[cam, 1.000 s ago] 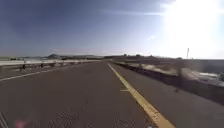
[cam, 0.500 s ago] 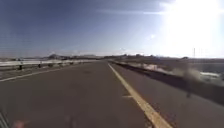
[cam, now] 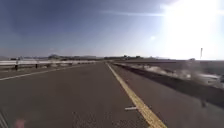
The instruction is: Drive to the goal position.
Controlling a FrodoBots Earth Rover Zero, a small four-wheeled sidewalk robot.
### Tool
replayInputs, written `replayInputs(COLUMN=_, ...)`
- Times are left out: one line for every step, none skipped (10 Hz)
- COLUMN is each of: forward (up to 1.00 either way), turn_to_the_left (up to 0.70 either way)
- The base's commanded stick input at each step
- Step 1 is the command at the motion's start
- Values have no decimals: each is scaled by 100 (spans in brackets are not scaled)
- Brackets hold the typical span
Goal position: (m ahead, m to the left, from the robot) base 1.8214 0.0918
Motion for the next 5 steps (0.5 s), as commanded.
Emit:
replayInputs(forward=70, turn_to_the_left=0)
replayInputs(forward=70, turn_to_the_left=0)
replayInputs(forward=70, turn_to_the_left=0)
replayInputs(forward=70, turn_to_the_left=0)
replayInputs(forward=70, turn_to_the_left=0)
